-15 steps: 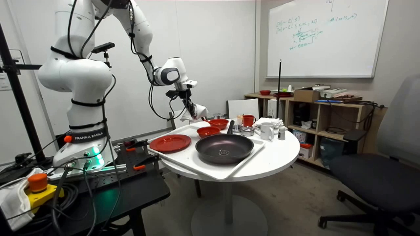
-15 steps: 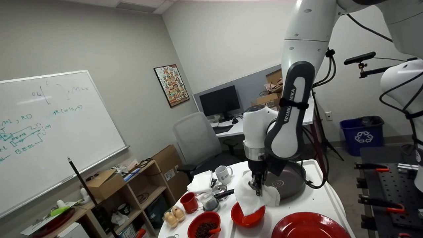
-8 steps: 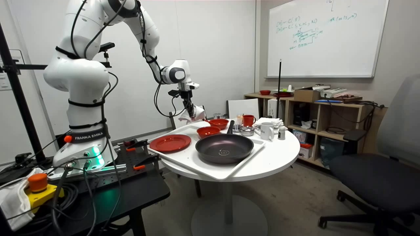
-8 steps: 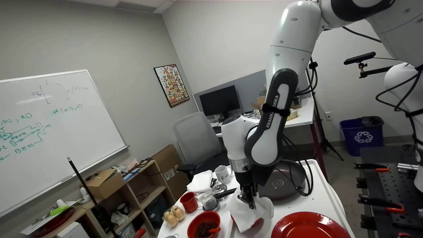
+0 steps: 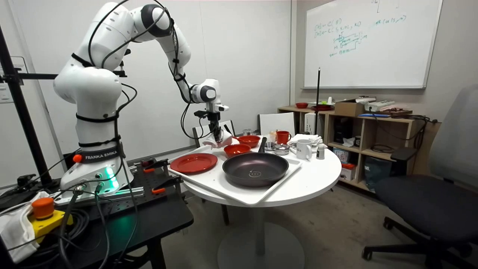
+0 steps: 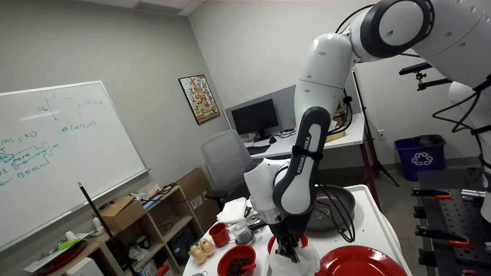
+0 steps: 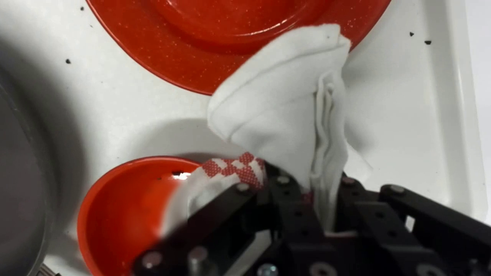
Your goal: Pick up the white towel on the left and use it to wipe the black pan, set the towel back on the table
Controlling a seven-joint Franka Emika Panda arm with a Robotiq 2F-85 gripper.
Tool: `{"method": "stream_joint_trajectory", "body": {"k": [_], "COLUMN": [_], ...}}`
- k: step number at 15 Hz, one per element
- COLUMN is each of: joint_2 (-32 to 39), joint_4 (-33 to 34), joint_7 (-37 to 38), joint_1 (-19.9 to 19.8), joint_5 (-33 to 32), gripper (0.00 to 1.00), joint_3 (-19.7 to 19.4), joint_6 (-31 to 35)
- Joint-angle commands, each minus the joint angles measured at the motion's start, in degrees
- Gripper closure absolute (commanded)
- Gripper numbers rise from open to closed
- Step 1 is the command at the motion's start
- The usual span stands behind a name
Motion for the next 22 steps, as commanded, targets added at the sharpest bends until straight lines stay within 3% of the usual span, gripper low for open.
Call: {"method": "stream_joint_trajectory", "body": {"k": [1, 6, 7, 22], "joint_2": [4.2, 7.3, 5.9, 6.8], "joint_4": [5.2, 7.5, 5.2, 6.2], "joint_7": [0.5, 0.1, 0.5, 0.4], "joint_1": [-0.6, 0.2, -0.6, -0.5], "joint_5": [-2.7, -5.5, -4.4, -5.0], "gripper": [0.96, 0.96, 0.83, 0.83], "joint_3": [1.9, 2.2, 2.8, 2.7], "joint_6": [-4.2, -6.5, -4.2, -5.0]}}
